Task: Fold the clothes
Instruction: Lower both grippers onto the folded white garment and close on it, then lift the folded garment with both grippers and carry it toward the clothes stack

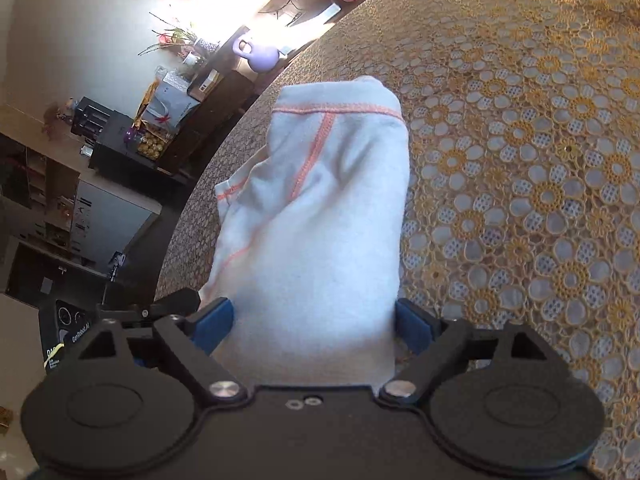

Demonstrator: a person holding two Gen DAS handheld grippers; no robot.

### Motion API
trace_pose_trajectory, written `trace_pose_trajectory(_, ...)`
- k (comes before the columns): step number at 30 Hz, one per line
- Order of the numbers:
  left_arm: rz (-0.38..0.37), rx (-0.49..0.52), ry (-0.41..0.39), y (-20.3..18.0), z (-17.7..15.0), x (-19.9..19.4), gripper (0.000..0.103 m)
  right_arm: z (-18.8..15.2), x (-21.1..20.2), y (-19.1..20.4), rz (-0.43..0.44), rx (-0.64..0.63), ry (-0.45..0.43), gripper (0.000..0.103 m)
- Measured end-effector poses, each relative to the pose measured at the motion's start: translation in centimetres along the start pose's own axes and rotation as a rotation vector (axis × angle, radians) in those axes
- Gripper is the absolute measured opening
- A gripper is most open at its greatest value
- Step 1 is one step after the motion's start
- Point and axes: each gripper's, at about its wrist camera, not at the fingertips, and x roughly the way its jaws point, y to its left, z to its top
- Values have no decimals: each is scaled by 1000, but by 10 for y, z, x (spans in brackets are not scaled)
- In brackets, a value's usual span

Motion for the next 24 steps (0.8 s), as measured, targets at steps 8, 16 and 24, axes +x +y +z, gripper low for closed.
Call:
trace_pose_trajectory(8, -10, -1, -30, -2, -5, 3, 85, -2, -1, 3, -7, -7, -31, 103)
trace_pose_trajectory(16, 70, -18, -38, -15, -17, 14, 33, -17, -16, 16, -51, -89, -113, 103)
trace_pose_trajectory(24, 77, 63, -70, -72, -41, 24, 25, -27, -58, 20, -67, -163, -197, 103)
